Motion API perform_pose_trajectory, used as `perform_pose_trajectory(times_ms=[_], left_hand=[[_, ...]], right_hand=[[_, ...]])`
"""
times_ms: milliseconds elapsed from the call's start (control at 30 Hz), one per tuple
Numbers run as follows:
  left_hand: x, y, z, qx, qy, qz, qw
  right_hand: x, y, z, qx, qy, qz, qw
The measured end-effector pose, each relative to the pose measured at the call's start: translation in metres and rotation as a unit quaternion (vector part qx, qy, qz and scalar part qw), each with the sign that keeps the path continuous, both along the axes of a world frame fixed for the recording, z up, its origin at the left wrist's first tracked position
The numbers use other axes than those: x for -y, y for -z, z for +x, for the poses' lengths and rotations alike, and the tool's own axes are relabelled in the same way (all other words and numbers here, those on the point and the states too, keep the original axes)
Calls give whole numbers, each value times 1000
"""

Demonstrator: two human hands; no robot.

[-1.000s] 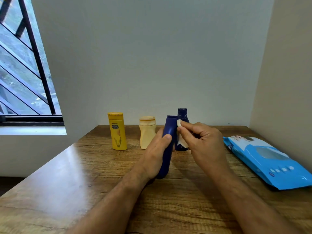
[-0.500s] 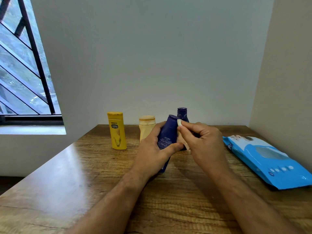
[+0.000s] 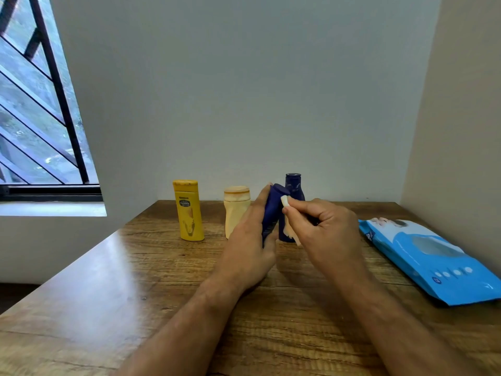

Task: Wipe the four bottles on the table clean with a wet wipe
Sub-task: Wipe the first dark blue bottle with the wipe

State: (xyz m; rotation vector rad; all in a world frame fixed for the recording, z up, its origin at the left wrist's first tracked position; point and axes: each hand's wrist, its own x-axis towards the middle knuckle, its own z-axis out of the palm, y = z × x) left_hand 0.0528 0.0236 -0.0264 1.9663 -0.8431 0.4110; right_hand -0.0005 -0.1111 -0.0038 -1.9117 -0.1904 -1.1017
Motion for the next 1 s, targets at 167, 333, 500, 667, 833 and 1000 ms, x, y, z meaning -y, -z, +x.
perform_pose_trajectory(times_ms=[167, 333, 500, 667, 833, 1000], left_hand=[[1, -1, -6, -55, 101, -40, 993], [1, -3, 4, -193, 156, -179, 952], [0, -8, 5, -332, 209, -296, 871], [1, -10, -1, -409, 258, -359, 798], [-3, -10, -2, -381, 201, -351, 831], [-4, -9, -3, -413, 228, -353, 808]], right_hand=[[0, -2, -2, 8, -15, -8, 1000], [8, 2, 2, -70, -58, -51, 995], [13, 1, 3, -54, 10, -99, 994], [13, -6, -2, -80, -20, 42, 996], [6, -9, -9, -172, -156, 27, 972], [9, -9, -8, -225, -232, 16, 946]])
